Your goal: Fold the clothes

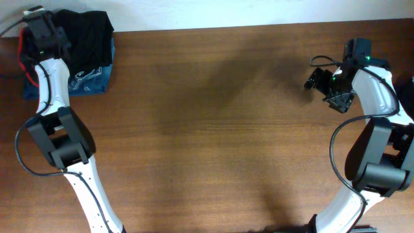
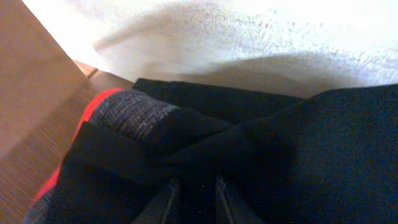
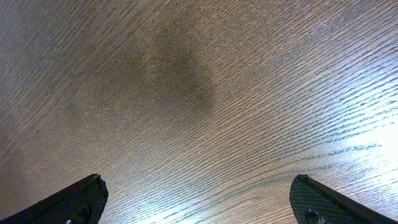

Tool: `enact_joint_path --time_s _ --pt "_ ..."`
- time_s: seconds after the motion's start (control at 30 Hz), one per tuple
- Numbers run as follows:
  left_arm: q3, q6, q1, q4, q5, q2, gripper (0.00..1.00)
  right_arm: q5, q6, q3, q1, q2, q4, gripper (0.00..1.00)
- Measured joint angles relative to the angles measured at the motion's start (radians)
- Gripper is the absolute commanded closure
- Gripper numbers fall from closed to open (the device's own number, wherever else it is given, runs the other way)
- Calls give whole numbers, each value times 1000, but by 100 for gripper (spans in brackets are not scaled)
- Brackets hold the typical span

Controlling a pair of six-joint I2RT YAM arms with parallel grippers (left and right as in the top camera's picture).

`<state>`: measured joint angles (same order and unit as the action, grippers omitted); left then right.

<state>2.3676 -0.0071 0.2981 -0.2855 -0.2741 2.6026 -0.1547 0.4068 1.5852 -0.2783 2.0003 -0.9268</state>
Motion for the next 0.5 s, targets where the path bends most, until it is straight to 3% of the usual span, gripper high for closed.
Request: enact_joint_path --time_s 0.27,0.5 --pt "2 84 -3 6 -90 -2 80 0 0 0 0 0 0 1" --pt "2 35 -16 -67 -99 -80 80 0 0 0 0 0 0 1"
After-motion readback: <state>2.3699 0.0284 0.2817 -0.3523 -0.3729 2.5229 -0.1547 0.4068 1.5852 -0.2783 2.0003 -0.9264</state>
